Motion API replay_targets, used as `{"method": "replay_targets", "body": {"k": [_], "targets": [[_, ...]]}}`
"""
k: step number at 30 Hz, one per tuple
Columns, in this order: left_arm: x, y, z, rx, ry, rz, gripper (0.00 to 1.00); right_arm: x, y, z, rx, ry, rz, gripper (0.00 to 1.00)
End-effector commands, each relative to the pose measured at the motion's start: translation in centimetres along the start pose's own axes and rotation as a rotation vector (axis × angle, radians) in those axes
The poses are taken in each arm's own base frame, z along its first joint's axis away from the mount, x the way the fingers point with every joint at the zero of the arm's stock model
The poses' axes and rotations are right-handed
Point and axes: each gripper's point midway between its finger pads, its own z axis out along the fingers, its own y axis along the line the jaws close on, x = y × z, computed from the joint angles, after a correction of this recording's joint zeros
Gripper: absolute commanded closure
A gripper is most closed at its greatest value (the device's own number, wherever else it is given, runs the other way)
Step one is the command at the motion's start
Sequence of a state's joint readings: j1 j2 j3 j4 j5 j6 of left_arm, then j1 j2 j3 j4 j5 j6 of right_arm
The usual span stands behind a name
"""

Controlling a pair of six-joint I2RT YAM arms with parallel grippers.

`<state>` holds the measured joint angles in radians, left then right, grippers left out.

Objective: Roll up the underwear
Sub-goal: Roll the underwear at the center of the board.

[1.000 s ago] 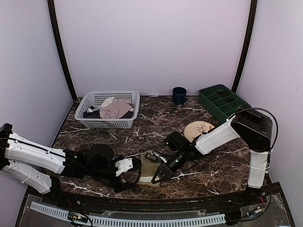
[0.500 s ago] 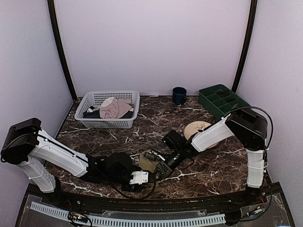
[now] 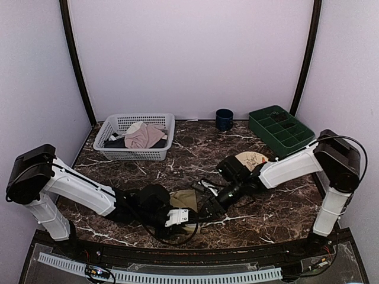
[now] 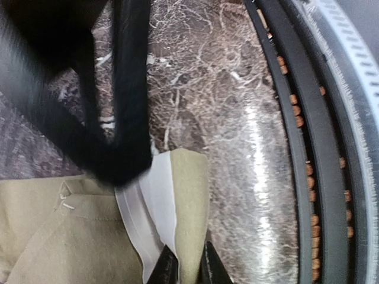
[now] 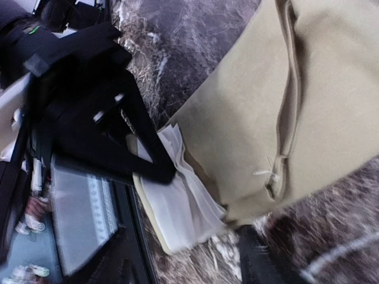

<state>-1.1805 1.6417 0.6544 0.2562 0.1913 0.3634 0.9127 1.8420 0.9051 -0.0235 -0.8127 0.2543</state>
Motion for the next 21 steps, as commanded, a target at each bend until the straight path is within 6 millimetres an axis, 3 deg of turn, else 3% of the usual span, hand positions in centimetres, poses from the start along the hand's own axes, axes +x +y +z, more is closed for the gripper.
{"method": "replay_targets", "body": {"k": [1, 2, 4, 5, 8, 11, 15, 21], "targets": [[0.9, -2.3, -0.5, 0.227, 0.013, -0.215, 0.97, -0.7, -0.6, -3.1, 0.174, -0.131, -0.135, 0.31], [0.7, -2.2, -0.7, 0.256, -0.001, -0.249, 0.97, -0.7, -0.4, -3.8, 0.205, -0.161, -0.176, 0.07], [0.7, -2.0, -0.9, 0.312, -0.021, -0.322, 0.98, -0.5, 0.9, -5.1, 0.211, -0.217, -0.234, 0.01], [0.5, -1.9, -0.9, 0.341, -0.028, -0.350, 0.98, -0.7, 0.6, -5.9, 0.280, -0.247, -0.300, 0.00], [1.0, -2.0, -0.3, 0.422, 0.002, -0.428, 0.98, -0.6, 0.9, -7.2, 0.379, -0.288, -0.398, 0.00], [0.8, -2.3, -0.1, 0.511, -0.013, -0.491, 0.98, -0.6, 1.7, -7.2, 0.443, -0.290, -0.490, 0.02], [0.8, -2.3, 0.2, 0.611, -0.039, -0.583, 0.98, -0.2, 3.6, -5.4, 0.457, -0.269, -0.621, 0.08], [1.4, -2.3, 0.9, 0.694, -0.028, -0.642, 0.98, -0.4, 5.0, -3.1, 0.495, -0.245, -0.809, 0.24]]}}
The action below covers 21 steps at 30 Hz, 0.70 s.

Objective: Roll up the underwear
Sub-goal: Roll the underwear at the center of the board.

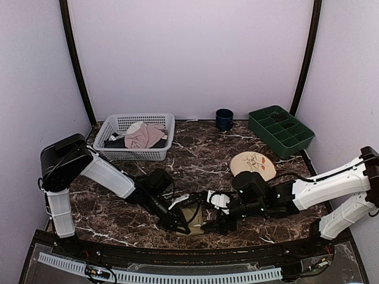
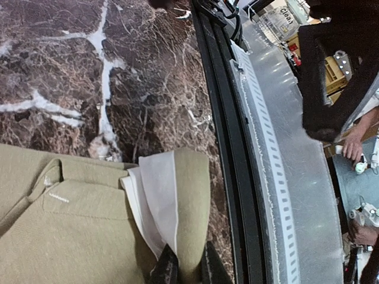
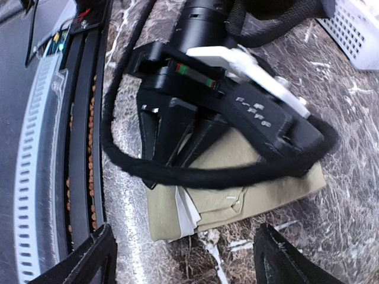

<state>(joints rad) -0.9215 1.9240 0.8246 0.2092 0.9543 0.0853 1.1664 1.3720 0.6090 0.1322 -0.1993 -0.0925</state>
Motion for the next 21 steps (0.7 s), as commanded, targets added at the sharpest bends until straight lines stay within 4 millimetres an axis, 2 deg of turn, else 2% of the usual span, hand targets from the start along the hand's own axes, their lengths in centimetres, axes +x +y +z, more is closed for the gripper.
{"method": "replay_targets", "body": {"k": [1, 7, 15, 19, 21], "targets": [[2.7, -0.1, 0.6, 0.075, 0.068, -0.143, 0.98, -1.4, 0.0, 1.2, 0.061, -0.039, -0.159, 0.25], [2.7, 0.9, 1.0, 0.076, 0.084, -0.158, 0.98, -0.5, 0.8, 2.5, 0.051, -0.047, -0.230, 0.35], [3.0, 1.5, 1.1, 0.079, 0.092, -0.172, 0.98, 0.5, 1.9, 4.7, 0.013, -0.010, -0.226, 0.46], [3.1, 1.7, 1.0, 0.075, 0.093, -0.172, 0.98, 2.6, 2.1, 5.6, 0.002, 0.036, -0.220, 0.52], [3.2, 1.9, 1.0, 0.064, 0.097, -0.172, 0.98, 3.0, 2.1, 5.9, -0.004, 0.048, -0.217, 0.60]]}}
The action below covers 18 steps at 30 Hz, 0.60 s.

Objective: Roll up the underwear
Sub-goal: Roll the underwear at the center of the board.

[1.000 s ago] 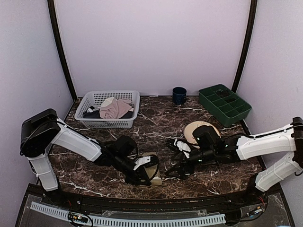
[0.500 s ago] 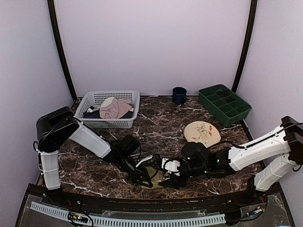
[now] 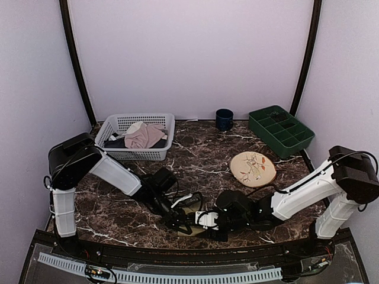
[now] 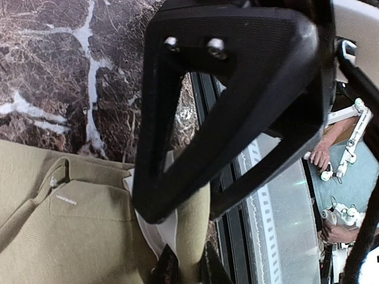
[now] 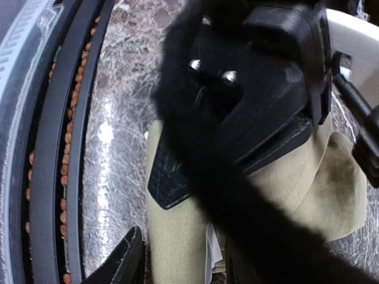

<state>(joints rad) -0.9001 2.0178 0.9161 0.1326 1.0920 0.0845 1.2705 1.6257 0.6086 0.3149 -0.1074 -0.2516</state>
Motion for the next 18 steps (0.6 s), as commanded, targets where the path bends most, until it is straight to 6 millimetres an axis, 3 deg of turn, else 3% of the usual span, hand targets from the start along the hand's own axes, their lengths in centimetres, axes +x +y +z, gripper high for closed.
{"method": "replay_targets", "body": {"k": [1, 4, 8, 12, 14, 18], "targets": [[3.4, 2.4, 0.3, -0.072, 0.074, -0.101, 0.98, -0.6, 0.1, 0.7, 0.006, -0.028, 0.001, 0.69], [3.1, 2.6, -0.1, -0.086, 0.067, -0.101, 0.94, -0.4, 0.3, 0.8, -0.005, -0.013, 0.017, 1.00], [1.6, 2.6, -1.3, -0.140, 0.031, -0.083, 0.73, -0.1, 1.1, 0.6, -0.063, 0.012, 0.063, 1.00], [-1.7, 1.8, -4.1, -0.236, -0.073, -0.015, 0.53, -0.4, 2.0, 0.3, -0.156, 0.014, 0.169, 1.00], [-3.2, 1.4, -6.2, -0.316, -0.137, 0.027, 0.47, -0.4, 2.1, 0.3, -0.193, 0.024, 0.232, 1.00], [-5.2, 1.4, -10.8, -0.577, -0.240, 0.114, 0.44, 0.0, 1.9, 0.8, -0.285, 0.063, 0.392, 1.00]]}}
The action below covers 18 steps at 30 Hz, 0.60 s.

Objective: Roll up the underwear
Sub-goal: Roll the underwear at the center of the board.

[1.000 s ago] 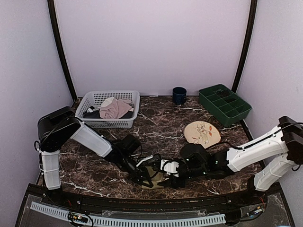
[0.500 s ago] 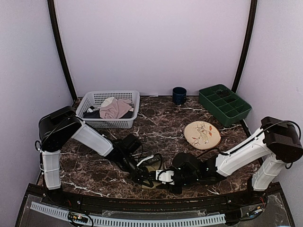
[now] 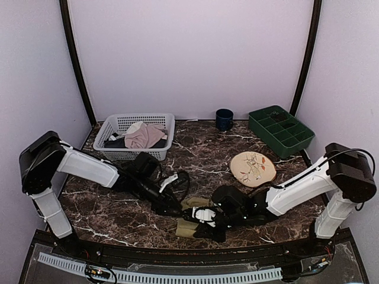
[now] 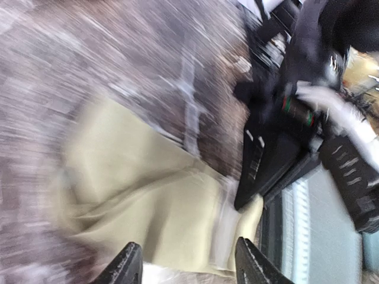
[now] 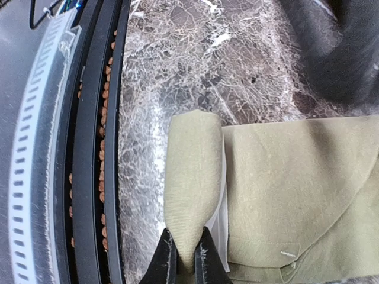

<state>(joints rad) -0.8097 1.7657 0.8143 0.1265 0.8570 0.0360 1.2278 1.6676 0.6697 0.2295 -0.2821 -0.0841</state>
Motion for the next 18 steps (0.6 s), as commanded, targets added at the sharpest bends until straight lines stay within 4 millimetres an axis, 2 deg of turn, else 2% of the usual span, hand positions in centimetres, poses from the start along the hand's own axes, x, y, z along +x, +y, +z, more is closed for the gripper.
{"method": "replay_targets", "body": {"k": [1, 4, 7, 9, 13, 18], "targets": [[-3.4, 1.9, -4.9, -0.331, -0.146, 0.112, 0.43, 0.3, 0.5, 0.5, -0.158, 0.036, 0.228, 1.00], [-3.9, 1.4, -7.3, -0.436, -0.202, 0.183, 0.43, 0.7, 0.0, 0.5, -0.223, 0.037, 0.348, 1.00], [-3.0, -0.2, -7.8, -0.424, -0.209, 0.250, 0.42, 0.8, -0.5, 0.6, -0.294, 0.043, 0.463, 1.00], [-1.6, -1.1, -6.9, -0.422, -0.152, 0.297, 0.42, 0.9, -0.5, 0.8, -0.358, 0.061, 0.525, 1.00], [1.8, -2.6, -3.5, -0.412, -0.011, 0.411, 0.43, 1.2, -0.7, 1.1, -0.436, 0.073, 0.613, 1.00], [3.5, -2.7, -0.8, -0.412, 0.042, 0.482, 0.45, 2.0, -1.3, 1.7, -0.483, 0.107, 0.699, 1.00]]}}
